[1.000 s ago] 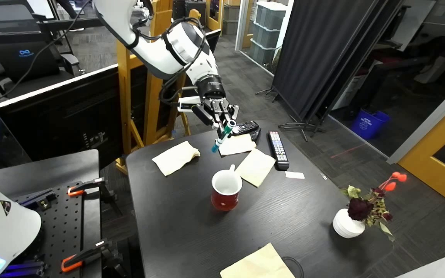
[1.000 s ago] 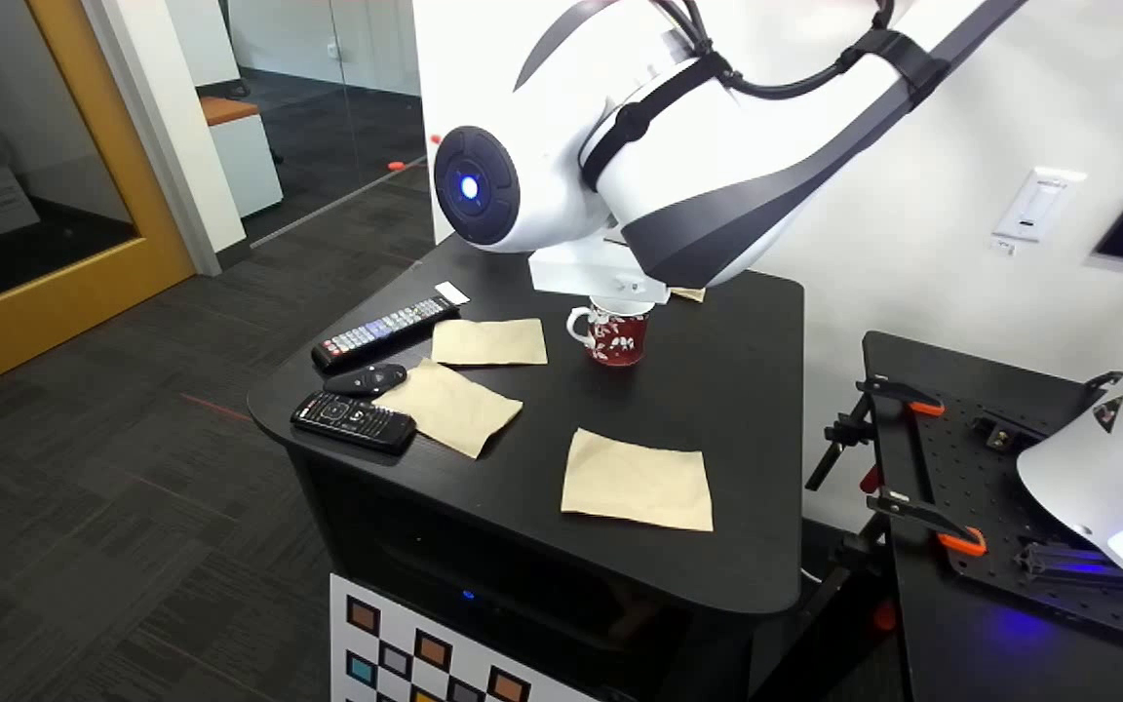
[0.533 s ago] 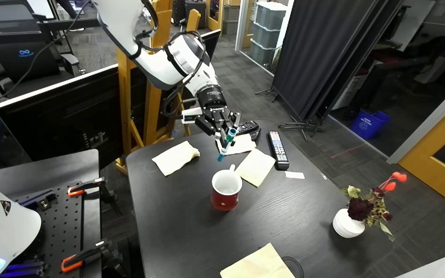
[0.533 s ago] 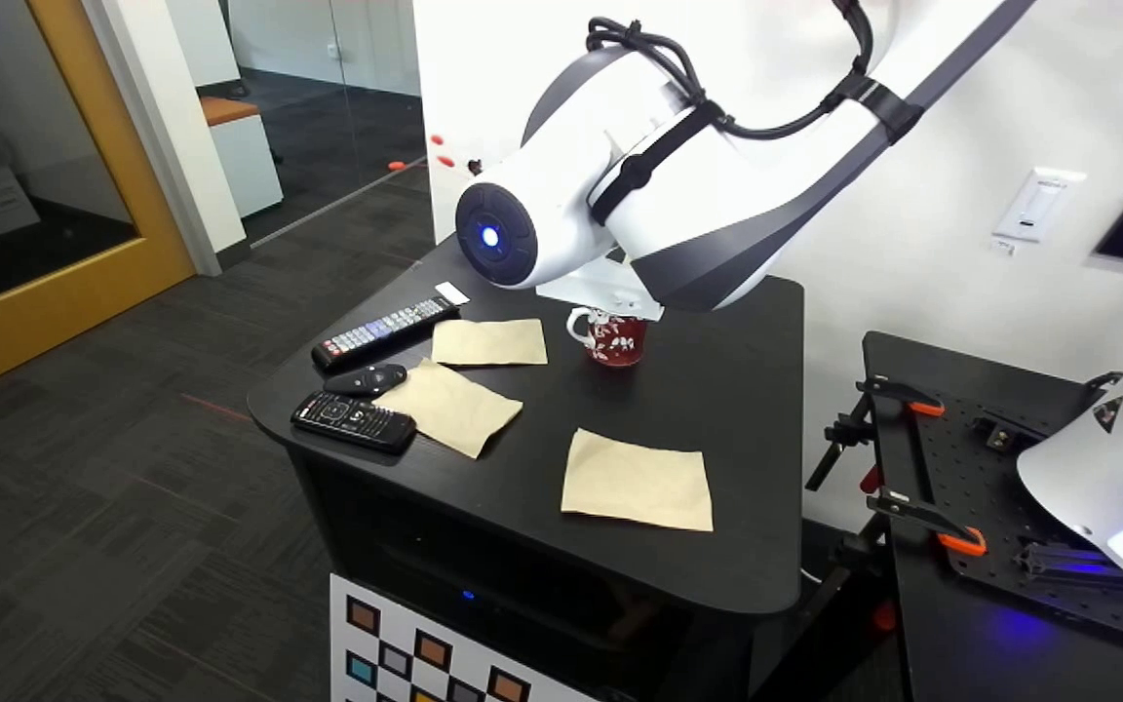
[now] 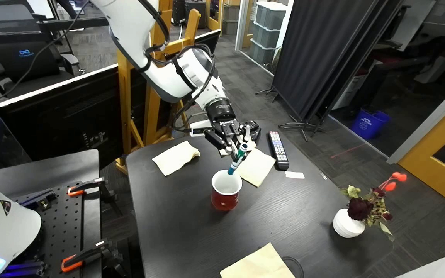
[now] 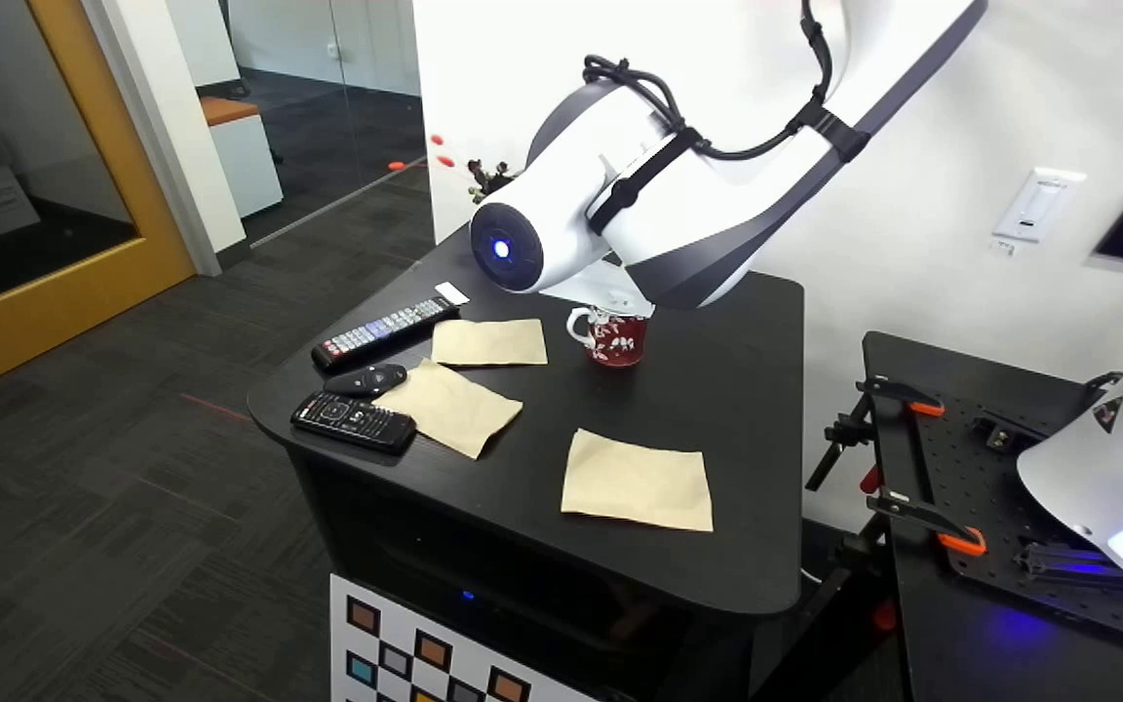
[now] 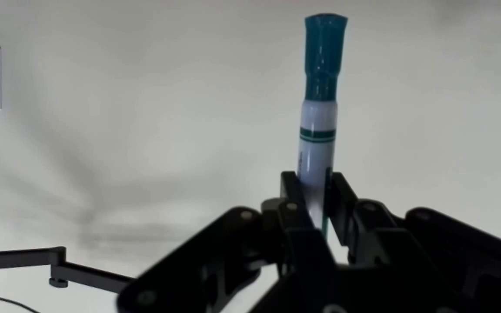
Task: Pick the marker and put it in the cup
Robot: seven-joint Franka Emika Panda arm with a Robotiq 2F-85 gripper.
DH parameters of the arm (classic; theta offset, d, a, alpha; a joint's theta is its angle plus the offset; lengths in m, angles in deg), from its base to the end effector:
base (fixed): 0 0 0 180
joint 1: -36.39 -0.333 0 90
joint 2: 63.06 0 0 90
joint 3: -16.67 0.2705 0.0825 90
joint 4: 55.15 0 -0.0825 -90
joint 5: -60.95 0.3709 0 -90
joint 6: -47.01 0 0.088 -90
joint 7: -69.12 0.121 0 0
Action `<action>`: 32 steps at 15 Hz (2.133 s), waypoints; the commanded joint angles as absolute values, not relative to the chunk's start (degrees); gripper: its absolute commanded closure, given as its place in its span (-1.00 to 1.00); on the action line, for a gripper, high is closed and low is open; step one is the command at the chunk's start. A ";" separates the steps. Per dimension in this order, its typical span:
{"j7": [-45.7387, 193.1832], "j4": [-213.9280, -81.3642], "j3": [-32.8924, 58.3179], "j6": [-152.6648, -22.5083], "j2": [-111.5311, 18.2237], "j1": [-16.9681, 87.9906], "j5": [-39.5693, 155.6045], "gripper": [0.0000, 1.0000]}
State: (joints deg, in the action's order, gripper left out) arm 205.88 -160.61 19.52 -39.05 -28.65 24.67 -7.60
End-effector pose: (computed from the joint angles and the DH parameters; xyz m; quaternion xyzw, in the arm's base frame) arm 0.5504 0.0206 0.1855 0.5542 -0.5453 0.3985 0.4866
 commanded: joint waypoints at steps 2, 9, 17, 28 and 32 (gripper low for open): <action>205.63 -158.14 19.82 -41.70 -26.59 26.54 -9.03 0.90; 204.41 -155.82 19.99 -43.73 -24.52 26.87 -8.45 0.90; 203.07 -155.67 20.77 -44.89 -23.44 27.00 -6.36 0.90; 197.67 -155.54 21.02 -45.54 -22.09 26.73 -2.99 0.90; 196.31 -154.84 20.72 -44.97 -21.05 26.42 -1.50 0.90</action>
